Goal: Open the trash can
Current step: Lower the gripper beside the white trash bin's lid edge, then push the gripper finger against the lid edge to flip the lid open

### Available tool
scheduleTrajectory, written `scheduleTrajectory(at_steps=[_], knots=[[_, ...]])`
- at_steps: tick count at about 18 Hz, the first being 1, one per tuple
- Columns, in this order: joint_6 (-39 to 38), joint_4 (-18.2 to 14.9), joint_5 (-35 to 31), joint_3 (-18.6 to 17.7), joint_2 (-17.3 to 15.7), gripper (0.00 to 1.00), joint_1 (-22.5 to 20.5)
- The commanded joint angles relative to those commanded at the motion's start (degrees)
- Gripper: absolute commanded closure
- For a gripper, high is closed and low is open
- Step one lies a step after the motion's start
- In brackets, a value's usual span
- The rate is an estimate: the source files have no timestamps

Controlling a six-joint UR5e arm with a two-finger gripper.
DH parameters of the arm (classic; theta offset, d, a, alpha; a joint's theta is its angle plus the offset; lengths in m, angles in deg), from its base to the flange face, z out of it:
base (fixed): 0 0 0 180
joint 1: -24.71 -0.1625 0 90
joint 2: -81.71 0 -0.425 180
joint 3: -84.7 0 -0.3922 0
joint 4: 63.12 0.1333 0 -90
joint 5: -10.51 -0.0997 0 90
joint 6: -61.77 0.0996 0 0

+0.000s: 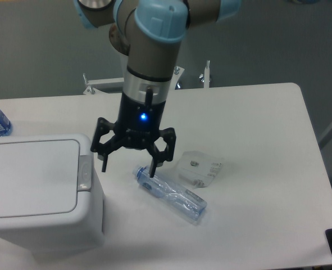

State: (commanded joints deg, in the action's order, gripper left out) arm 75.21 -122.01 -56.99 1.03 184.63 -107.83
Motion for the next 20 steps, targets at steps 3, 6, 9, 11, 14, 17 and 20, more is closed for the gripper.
scheduleTrajectory(at_steps=[3,6,9,11,14,17,20], knots=[[0.1,0.1,0.0,0.0,0.6,0.00,0.8],[0.1,0.1,-0.1,0.0,0.9,0.00,1.1],[0.1,0.1,0.0,0.0,1.1,0.00,1.1],[0.1,0.1,-0.1,-0.1,1.1,0.00,1.1],[0.2,0.2,-0.1,-0.1,1.3,0.00,1.1],[0.2,0.2,-0.1,-0.1,1.4,0.00,1.1],[0.2,0.1,-0.1,-0.1,1.5,0.00,1.1]])
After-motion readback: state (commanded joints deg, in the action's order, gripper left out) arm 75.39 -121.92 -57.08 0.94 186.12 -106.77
